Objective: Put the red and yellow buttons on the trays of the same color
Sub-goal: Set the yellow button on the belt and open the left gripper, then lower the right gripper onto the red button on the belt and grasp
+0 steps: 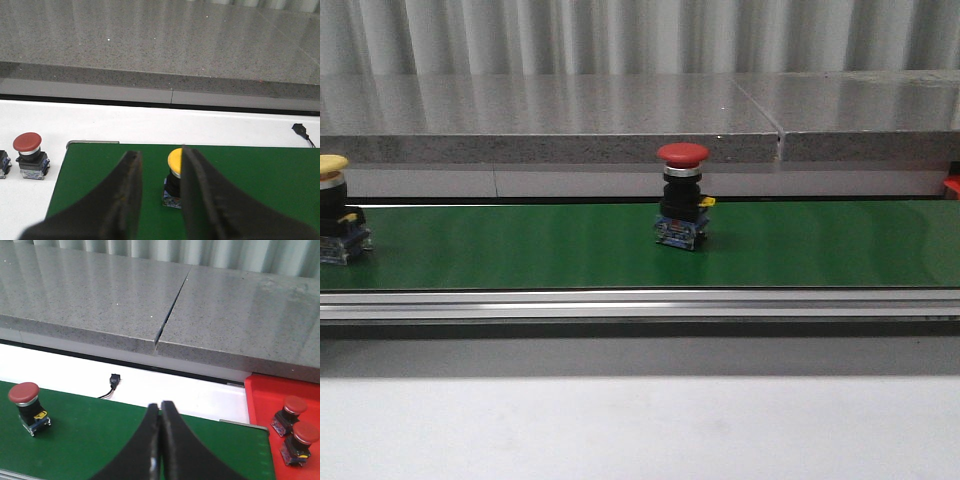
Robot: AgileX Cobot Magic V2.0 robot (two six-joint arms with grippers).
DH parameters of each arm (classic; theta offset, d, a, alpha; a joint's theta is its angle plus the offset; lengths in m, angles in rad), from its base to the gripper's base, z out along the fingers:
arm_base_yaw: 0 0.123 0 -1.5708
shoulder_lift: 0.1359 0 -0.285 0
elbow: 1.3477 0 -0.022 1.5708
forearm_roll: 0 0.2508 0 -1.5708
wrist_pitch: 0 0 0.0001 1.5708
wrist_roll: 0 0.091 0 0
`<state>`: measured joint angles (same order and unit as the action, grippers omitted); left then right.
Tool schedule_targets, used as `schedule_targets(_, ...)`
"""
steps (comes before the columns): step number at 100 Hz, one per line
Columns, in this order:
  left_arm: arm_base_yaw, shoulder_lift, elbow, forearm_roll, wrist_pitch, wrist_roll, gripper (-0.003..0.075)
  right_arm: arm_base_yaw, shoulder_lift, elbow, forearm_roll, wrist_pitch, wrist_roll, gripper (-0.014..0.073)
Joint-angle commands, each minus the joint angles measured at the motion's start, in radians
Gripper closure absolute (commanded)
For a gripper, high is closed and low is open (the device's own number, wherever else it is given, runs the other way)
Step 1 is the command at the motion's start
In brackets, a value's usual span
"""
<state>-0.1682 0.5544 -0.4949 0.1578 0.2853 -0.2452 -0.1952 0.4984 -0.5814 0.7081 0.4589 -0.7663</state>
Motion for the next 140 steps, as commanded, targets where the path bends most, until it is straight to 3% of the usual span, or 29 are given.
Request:
schedule_targets(1, -0.008, -0.001, -0.025, 0.002, -0.071, -0.001, 0.0744, -0.001, 0.000, -0.026, 0.030, -0.055, -0.007, 0.0662)
schedule_targets(42, -0.008, -0.001, -0.025, 0.002, -0.067, -0.001, 0.0741, -0.001, 0.003, -0.026, 0.031, -0.009, -0.007, 0.0657)
schedule_targets(49, -0.008, -0.001, -0.025, 0.002, -0.067, -0.001, 0.0741, -0.001, 0.003, -0.026, 0.031, 0.017, -0.007, 0.0622)
schedule_targets(58, -0.008, -0.001, -0.025, 0.002, -0.067, -0.001, 0.0741, -0.001, 0.003, -0.026, 0.031, 0.044, -0.007, 0.0481)
schedule_targets(75, -0.008, -0.001, -0.025, 0.002, -0.067, -0.001, 0.0741, -0.001, 0.003, -0.026, 0.096, 0.085, -0.007, 0.0011)
schedule_targets(80, -0.008, -0.001, -0.025, 0.002, -0.067, -0.001, 0.0741, -0.001, 0.004, -0.026, 0.130, 0.085, -0.009, -0.0078)
schedule_targets(99, -0.008, -0.001, -0.025, 0.002, -0.067, -0.001, 0.0741, -0.001, 0.038, -0.028, 0.170, 0.092, -0.039, -0.0032)
schedule_targets(119, -0.008, -0.001, -0.025, 0.002, -0.067, -0.001, 0.0741, 0.006, 0.212, -0.089, 0.204, 0.159, -0.097, -0.0032)
schedule_targets(140, -0.008, -0.001, -0.025, 0.002, -0.067, -0.001, 0.0741, 0.100, 0.432, -0.165, 0.220, 0.150, -0.208, -0.0032)
